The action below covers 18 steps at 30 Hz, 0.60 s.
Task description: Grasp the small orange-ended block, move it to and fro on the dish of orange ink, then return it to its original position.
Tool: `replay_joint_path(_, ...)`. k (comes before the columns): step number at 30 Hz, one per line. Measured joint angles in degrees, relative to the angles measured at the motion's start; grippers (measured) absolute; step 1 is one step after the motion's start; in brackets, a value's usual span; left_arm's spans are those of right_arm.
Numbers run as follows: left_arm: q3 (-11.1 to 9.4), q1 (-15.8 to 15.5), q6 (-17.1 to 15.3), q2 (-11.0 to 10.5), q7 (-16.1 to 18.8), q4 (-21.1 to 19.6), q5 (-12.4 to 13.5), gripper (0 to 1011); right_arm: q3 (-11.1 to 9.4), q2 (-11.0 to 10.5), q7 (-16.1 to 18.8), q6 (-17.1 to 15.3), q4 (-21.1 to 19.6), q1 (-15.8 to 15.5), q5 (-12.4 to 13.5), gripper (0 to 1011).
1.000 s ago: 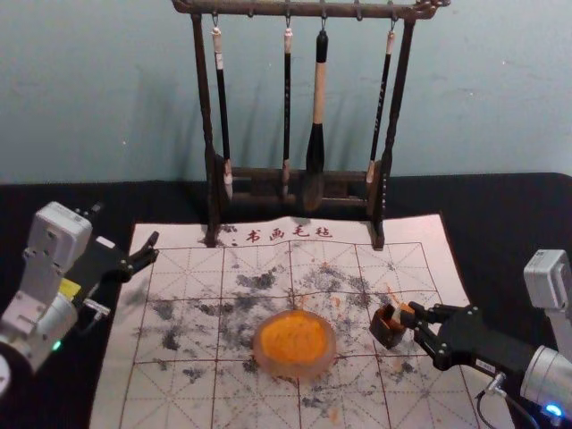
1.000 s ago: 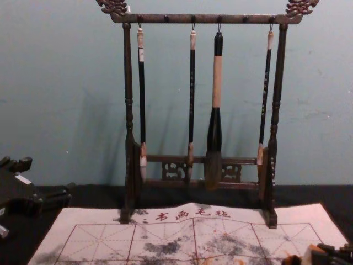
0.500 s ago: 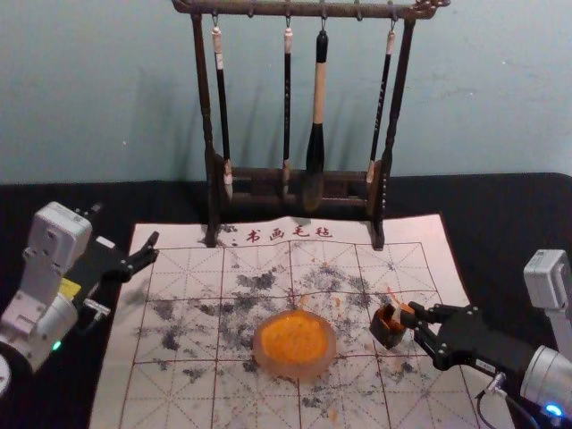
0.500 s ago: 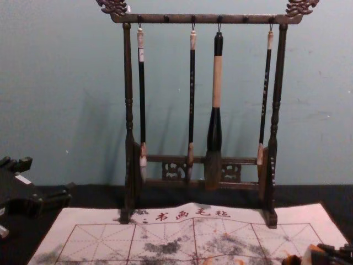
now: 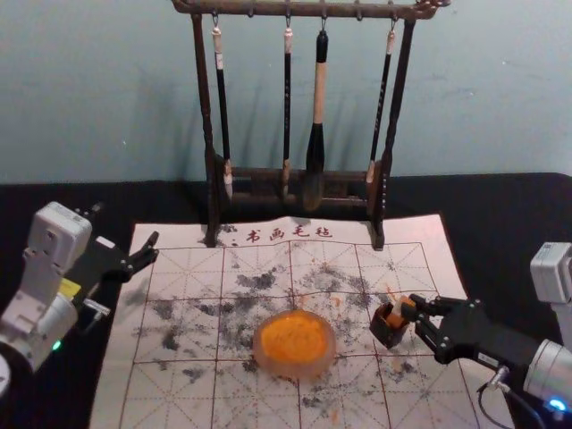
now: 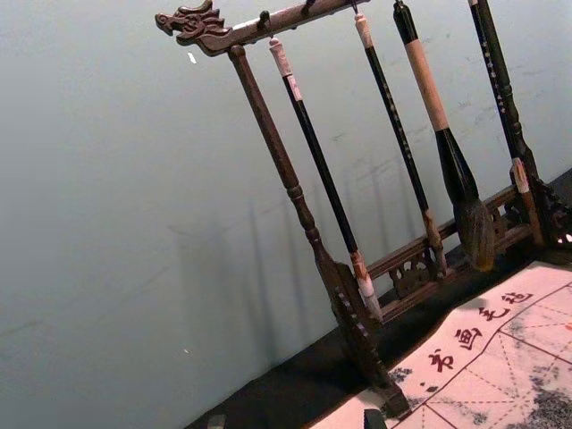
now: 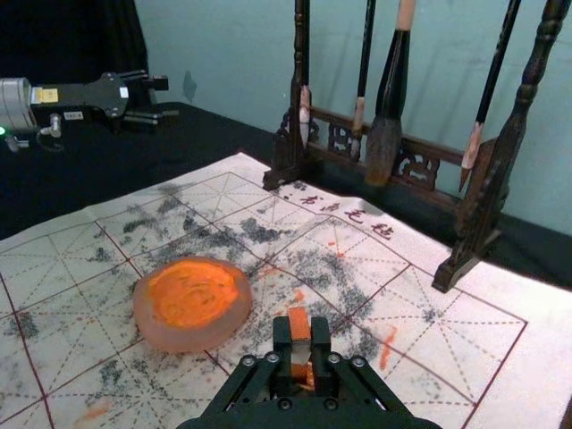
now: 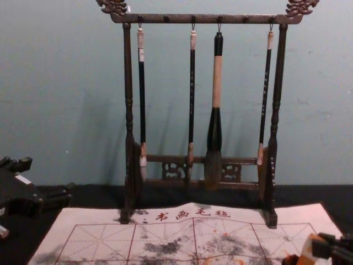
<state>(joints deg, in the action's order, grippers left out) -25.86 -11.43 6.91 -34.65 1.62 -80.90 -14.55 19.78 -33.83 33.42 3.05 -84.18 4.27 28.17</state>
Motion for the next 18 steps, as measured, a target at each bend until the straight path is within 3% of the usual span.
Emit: replay_joint_path(18,0.0,0.0,0.0,0.0,0.0,0.0,0.0,1001,-2.9,-2.3,-2.3,-0.4,-6.2,-1.8,0.3,104)
